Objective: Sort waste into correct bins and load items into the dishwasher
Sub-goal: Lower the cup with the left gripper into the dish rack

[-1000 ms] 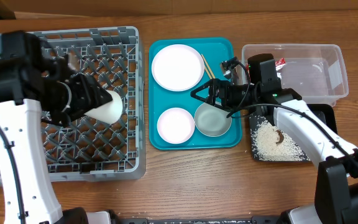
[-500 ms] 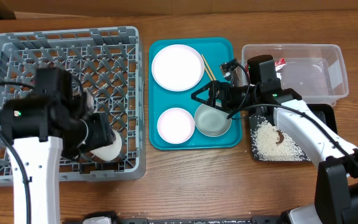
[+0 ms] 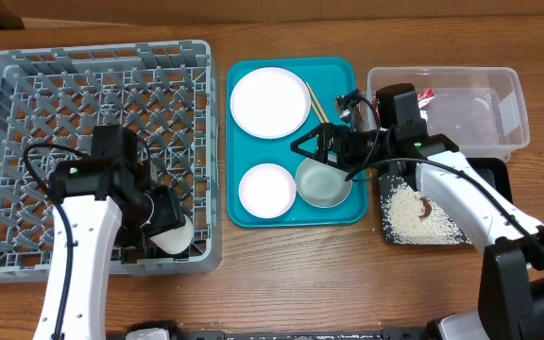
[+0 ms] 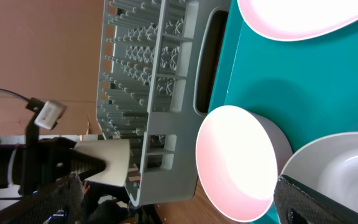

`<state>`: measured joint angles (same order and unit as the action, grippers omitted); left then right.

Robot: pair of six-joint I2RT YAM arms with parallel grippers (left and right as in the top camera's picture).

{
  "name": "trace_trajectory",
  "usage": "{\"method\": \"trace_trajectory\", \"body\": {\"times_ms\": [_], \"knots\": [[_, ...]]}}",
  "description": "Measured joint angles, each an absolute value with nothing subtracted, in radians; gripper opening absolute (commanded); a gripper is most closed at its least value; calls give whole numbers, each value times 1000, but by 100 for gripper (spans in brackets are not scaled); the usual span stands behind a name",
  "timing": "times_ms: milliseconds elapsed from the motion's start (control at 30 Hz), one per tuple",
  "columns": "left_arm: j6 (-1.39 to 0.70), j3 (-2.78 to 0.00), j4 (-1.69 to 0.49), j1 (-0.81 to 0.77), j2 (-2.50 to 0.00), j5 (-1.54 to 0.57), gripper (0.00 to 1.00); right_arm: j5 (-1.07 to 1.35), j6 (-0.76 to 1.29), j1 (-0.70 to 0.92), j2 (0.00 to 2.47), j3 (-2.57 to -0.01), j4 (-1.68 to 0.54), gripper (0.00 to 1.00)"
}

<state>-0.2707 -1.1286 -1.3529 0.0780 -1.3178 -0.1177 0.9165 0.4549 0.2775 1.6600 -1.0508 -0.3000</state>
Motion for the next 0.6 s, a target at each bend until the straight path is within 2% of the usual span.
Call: {"method": "trace_trajectory", "body": {"times_ms": [300,400,467,533,600], "knots": [[-292,-1032,-1259,78,-1319,-107,62,916,451,278,1660,-1051,-305,100],[-294,-1012,-1229,67,-1319,-102,66,916,451,278,1660,-1051,-306,100],[-299,-997,-1216,55,-1319,-100,72,916,451,278,1660,-1051,-306,100],[-305,-986,-1211,45,-1319,-99,82,916,451,278,1660,-1051,-306,100],[-311,-984,-1210,41,-1319,-97,82,916,451,278,1660,-1051,-307,100]]}}
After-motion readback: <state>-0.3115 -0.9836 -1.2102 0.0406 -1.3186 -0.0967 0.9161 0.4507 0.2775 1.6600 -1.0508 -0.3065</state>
